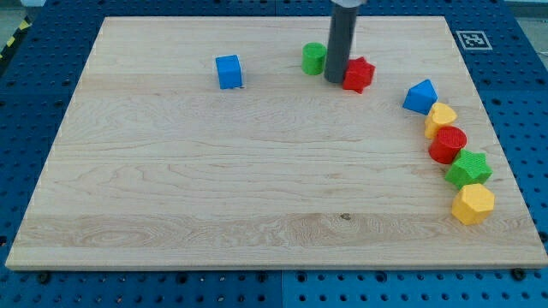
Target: Move the green circle to the top right
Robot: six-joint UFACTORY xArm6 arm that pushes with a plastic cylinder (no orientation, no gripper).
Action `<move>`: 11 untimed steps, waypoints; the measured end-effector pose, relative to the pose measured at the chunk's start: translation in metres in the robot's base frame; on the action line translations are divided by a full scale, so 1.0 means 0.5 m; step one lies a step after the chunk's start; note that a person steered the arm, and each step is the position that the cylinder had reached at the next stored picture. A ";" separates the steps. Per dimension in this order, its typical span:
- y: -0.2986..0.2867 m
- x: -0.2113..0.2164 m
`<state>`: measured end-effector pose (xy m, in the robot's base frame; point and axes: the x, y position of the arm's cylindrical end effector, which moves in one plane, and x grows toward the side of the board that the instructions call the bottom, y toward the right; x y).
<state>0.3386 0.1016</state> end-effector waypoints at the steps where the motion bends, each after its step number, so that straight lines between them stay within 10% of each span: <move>1: 0.062 -0.007; 5: 0.270 -0.131; 9: -0.081 -0.207; 11: -0.175 -0.116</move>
<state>0.2804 0.0142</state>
